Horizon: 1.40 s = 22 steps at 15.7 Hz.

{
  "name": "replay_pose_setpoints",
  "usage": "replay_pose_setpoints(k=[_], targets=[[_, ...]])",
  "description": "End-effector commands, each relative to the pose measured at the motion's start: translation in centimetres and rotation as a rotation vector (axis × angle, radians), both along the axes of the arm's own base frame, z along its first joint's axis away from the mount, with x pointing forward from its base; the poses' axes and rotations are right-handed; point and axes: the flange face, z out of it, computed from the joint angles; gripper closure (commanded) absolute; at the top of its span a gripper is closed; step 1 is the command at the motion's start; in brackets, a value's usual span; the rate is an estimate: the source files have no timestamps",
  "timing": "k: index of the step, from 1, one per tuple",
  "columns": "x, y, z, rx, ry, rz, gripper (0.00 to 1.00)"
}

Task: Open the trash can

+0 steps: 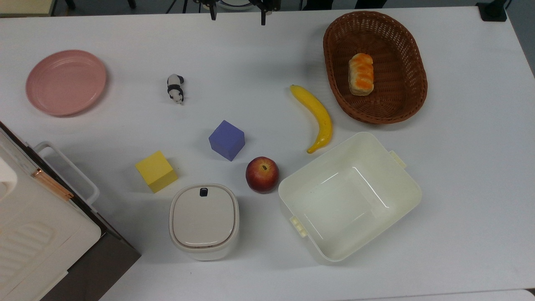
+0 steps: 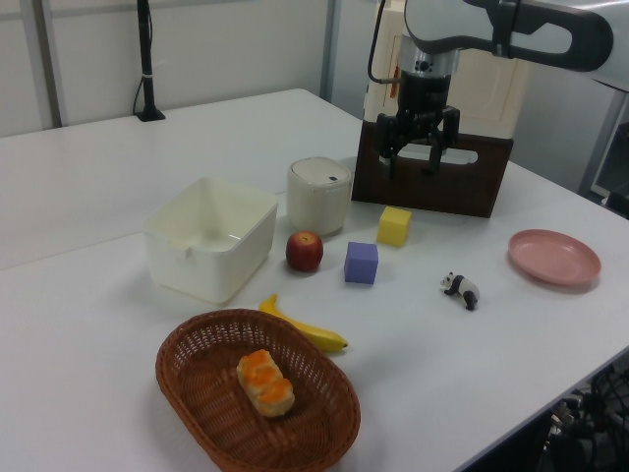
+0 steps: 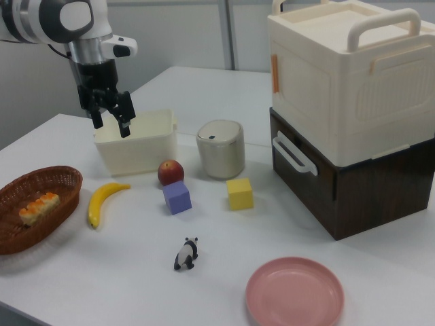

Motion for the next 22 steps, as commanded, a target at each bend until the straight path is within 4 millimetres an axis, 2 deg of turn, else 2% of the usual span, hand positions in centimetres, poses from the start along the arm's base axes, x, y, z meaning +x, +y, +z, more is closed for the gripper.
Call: replay_pose_setpoints(k=[1,3,4,5,6,7,12,14,17,18,19,20,22], targets=[[-0.7,0.0,0.3,0.022,0.017,0.014,0.00],[-0.7,0.0,0.3,0.022,0.017,0.016,0.00],[-0.7,0.0,0.2,0.021,0.020,0.017,0.14],[-0.6,0.0,0.1,0.021,0.017,0.017,0.51],[-0.6,0.0,0.0,0.021,0.015,0.017,0.74],[-0.5,0.0,-0.1,0.021,0.015,0.019,0.89],[0.4,0.2,0.1,0.026,-0.048,0.038,0.99],[1.0,0.3,0.2,0.025,-0.079,0.030,0.98],[3.3,0.3,-1.0,0.015,-0.157,0.026,0.99],[4.6,0.3,-2.0,0.015,-0.185,0.021,0.98],[5.9,0.1,-1.2,0.012,-0.251,0.015,0.98],[8.1,-0.3,-2.2,-0.006,-0.293,0.012,0.98],[10.7,-0.8,-3.3,-0.044,-0.341,0.016,0.98]])
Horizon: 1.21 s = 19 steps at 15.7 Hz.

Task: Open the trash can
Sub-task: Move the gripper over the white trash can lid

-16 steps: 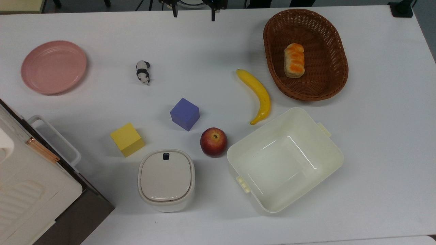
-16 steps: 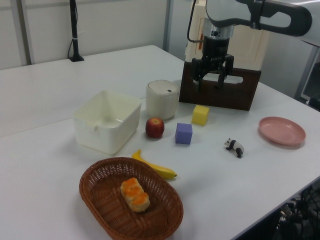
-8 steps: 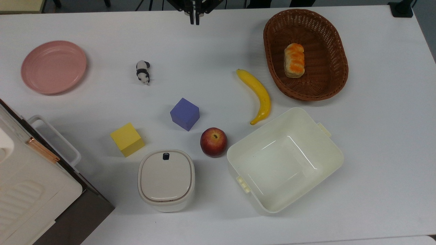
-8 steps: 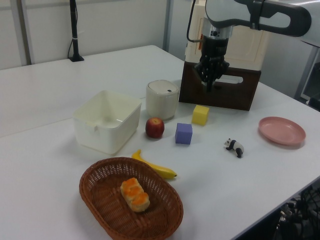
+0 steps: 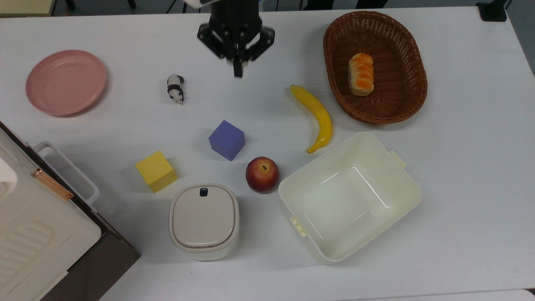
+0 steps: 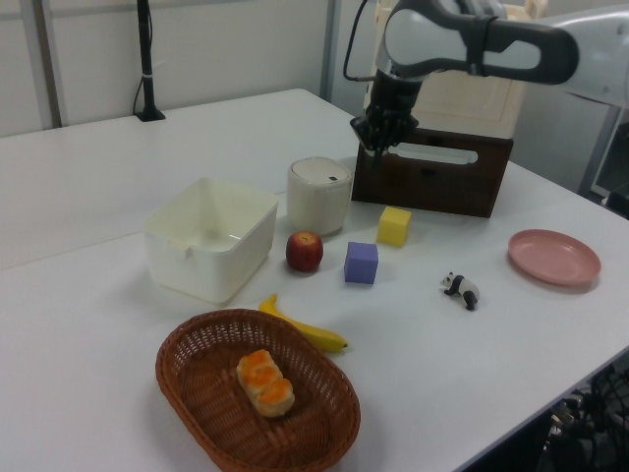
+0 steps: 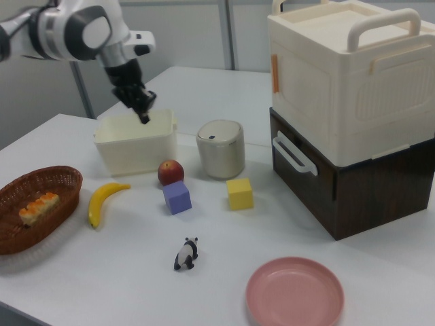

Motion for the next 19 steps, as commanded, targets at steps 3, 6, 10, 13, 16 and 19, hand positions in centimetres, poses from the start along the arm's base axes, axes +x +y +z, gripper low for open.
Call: replay_pose_setpoints(k=[3,6,10,13,16,19], targets=[[7.4,-2.2,-2.9,-0.074,-0.153,-0.041,0.98],[9.0,-2.5,-4.7,-0.135,-0.211,-0.021,0.97],[9.7,-3.4,-5.5,-0.157,-0.242,-0.019,0.97],[10.6,-3.5,-8.0,-0.235,-0.232,0.016,0.97],[11.1,-3.5,-8.4,-0.244,-0.270,0.019,0.97],[11.6,-3.4,-8.6,-0.234,-0.285,-0.012,0.97]])
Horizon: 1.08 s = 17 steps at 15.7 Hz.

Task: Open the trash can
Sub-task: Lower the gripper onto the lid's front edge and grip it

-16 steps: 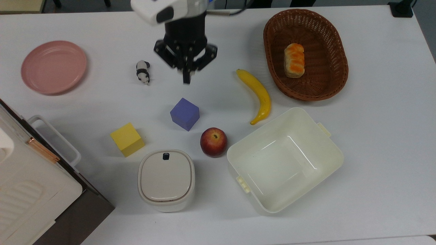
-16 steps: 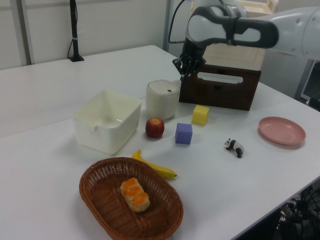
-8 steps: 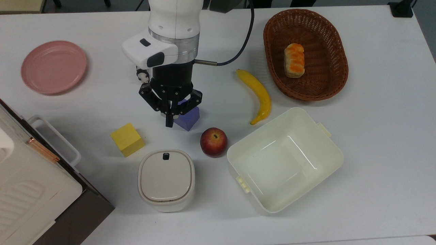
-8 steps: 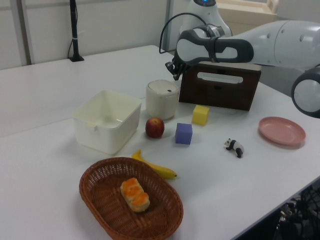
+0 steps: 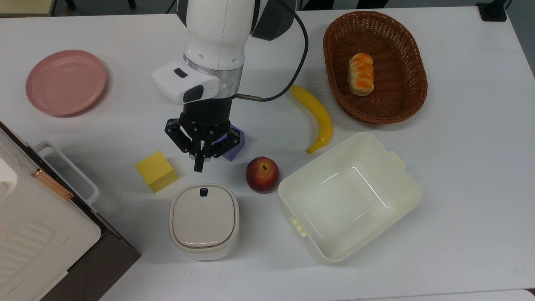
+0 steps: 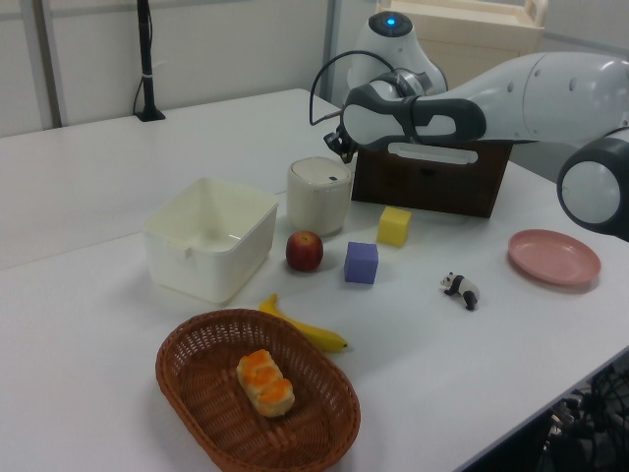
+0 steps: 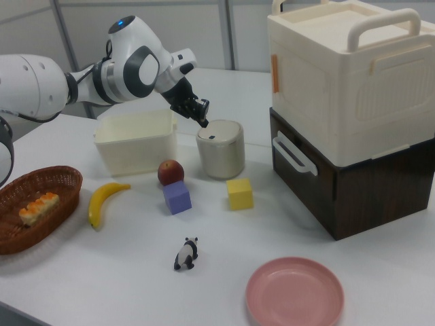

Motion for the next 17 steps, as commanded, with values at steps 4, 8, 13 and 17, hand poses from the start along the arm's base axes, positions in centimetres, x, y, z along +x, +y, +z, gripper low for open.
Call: replay_pose_setpoints(k=[4,8,13,17], targets=[[1.0,-0.2,0.2,0.004,-0.044,-0.049,0.97],[2.1,-0.2,-0.1,0.000,-0.059,-0.050,0.97],[2.5,-0.4,-0.6,-0.004,-0.058,-0.051,0.97],[2.7,-0.1,-1.5,-0.006,-0.047,-0.047,0.97]])
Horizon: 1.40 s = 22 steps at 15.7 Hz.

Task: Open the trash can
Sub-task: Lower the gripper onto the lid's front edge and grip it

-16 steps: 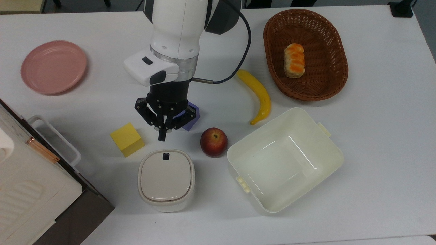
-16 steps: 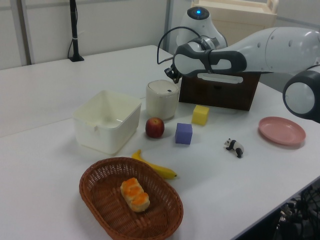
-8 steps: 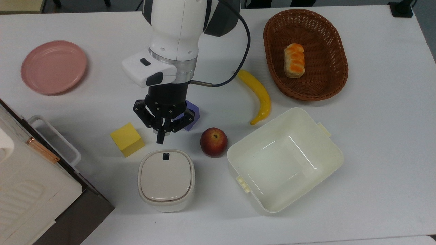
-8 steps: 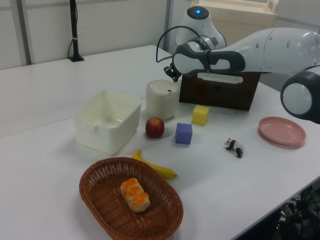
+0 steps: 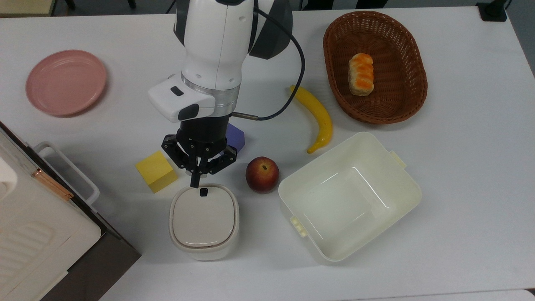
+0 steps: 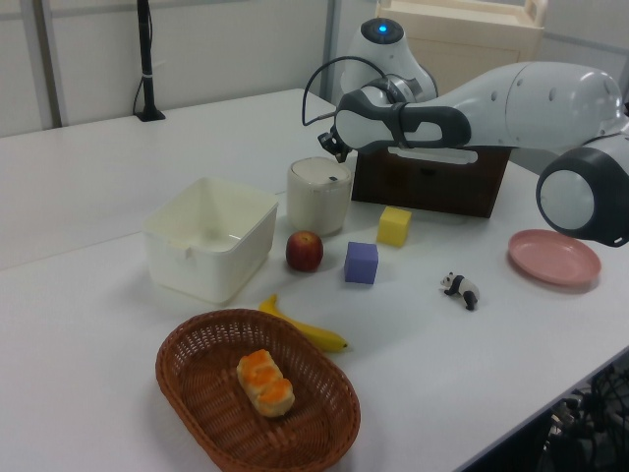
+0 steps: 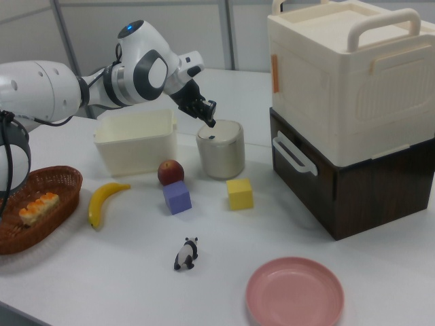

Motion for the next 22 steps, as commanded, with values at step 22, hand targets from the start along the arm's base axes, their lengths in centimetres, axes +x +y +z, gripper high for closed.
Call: replay_pose_setpoints(k=[22], targets=[[1.2,1.2,-3.6,-0.069,0.000,0.024,0.96]])
